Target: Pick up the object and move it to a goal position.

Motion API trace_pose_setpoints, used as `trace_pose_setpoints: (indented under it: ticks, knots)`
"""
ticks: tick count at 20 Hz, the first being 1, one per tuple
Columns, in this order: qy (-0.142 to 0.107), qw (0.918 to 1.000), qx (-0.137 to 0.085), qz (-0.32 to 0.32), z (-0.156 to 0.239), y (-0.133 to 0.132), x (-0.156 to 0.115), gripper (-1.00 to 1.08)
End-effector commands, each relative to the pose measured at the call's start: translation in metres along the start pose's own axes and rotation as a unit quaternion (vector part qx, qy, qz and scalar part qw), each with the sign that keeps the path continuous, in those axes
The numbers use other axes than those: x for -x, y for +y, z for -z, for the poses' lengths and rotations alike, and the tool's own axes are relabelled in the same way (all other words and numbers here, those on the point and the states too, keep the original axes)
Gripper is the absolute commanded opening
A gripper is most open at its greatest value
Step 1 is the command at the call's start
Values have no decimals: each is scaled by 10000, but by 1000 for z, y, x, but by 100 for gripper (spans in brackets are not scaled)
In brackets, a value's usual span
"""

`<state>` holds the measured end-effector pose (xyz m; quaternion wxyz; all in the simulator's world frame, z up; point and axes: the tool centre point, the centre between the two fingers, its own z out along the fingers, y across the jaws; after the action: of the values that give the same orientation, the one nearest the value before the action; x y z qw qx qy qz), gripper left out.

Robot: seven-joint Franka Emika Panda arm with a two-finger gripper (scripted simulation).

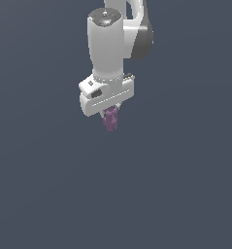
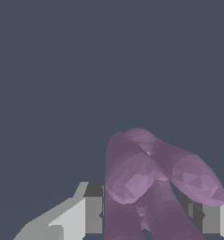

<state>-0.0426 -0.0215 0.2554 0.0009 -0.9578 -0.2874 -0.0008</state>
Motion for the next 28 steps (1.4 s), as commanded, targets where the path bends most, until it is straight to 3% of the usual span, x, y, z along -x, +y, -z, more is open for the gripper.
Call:
trace_pose_setpoints:
  ticks: [1,17,28]
  knots:
    - [1,10000,-3,2,29,7,11,-100]
    - [-4,10000,-1,-3,197,55,69,-100]
    - [-10,10000,6,-6,258,75,88,-100]
